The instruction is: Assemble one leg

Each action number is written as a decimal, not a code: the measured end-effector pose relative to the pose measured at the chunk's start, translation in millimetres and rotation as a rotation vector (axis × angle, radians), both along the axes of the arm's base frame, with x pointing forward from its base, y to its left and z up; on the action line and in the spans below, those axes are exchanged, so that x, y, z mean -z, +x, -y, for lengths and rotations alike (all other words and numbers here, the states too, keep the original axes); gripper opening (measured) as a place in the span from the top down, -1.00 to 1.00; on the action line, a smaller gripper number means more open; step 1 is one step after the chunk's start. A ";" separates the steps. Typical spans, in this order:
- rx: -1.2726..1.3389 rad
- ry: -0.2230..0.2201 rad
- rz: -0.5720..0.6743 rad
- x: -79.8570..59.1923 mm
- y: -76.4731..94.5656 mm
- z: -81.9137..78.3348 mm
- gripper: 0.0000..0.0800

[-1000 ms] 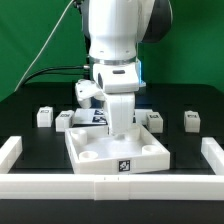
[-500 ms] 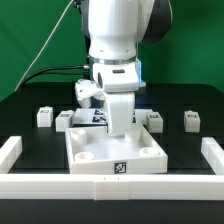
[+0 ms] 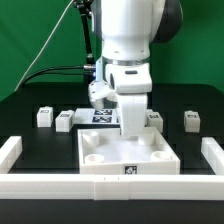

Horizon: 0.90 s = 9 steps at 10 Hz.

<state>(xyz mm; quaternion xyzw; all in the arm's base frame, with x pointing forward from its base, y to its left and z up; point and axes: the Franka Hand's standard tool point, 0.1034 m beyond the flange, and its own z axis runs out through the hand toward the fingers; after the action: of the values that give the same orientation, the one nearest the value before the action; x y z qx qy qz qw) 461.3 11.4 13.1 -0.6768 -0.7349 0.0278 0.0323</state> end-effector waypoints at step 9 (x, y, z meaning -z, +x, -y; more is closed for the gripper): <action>0.109 0.001 0.032 -1.1 31.6 -63.3 0.83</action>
Offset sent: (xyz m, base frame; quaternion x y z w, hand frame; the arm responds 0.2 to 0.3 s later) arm 0.0175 0.0447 -0.0016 -0.0114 -0.0141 0.0710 0.9973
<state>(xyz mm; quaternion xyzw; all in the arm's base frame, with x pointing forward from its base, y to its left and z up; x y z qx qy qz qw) 492.9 74.7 14.2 -0.7162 -0.6973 0.0149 0.0224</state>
